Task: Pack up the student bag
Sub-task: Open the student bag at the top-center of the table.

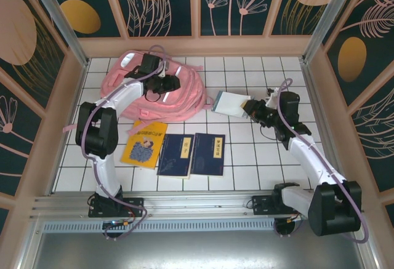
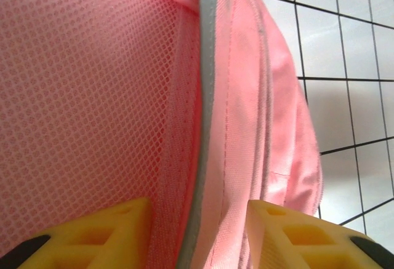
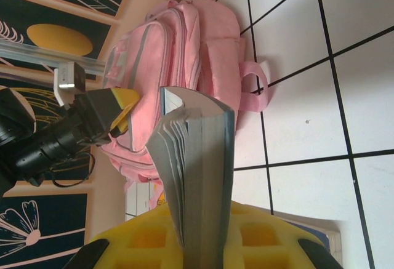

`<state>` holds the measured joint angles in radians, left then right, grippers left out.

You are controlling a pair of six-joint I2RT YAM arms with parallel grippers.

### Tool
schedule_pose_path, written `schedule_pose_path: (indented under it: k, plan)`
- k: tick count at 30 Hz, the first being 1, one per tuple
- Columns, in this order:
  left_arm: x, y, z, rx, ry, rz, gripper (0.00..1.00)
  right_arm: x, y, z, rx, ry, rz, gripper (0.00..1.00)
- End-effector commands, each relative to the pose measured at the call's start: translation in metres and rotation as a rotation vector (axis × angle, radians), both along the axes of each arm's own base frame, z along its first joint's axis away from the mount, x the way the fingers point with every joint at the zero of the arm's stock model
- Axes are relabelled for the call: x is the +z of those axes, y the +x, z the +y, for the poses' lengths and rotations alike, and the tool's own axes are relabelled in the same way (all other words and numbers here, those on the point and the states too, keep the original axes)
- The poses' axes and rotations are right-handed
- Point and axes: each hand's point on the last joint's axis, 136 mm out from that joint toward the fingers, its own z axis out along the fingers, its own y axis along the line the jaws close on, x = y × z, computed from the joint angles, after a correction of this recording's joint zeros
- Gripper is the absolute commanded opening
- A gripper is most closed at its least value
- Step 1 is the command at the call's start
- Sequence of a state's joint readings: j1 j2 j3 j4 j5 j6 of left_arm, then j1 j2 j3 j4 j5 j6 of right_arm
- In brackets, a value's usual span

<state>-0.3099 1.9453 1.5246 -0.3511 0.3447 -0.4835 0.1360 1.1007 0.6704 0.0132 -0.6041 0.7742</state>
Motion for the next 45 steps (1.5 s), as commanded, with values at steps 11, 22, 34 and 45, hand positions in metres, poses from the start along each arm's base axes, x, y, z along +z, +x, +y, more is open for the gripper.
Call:
schedule_pose_path:
  k: [11,22,34,45]
  plan:
    - [0.008,-0.019,-0.019,-0.108,-0.096,-0.006,0.37,0.004,0.001,0.013,0.045,0.053,-0.034,0.00]
    - [-0.017,-0.022,-0.032,-0.161,-0.151,0.076,0.24,-0.007,-0.001,0.012,0.044,0.045,-0.012,0.00]
    - [0.082,-0.007,-0.028,-0.145,-0.217,-0.101,0.00,-0.003,0.011,-0.003,-0.042,-0.035,-0.024,0.00]
    - [0.209,-0.026,-0.014,-0.192,-0.379,-0.297,0.00,0.011,0.034,0.014,0.005,0.004,-0.024,0.00]
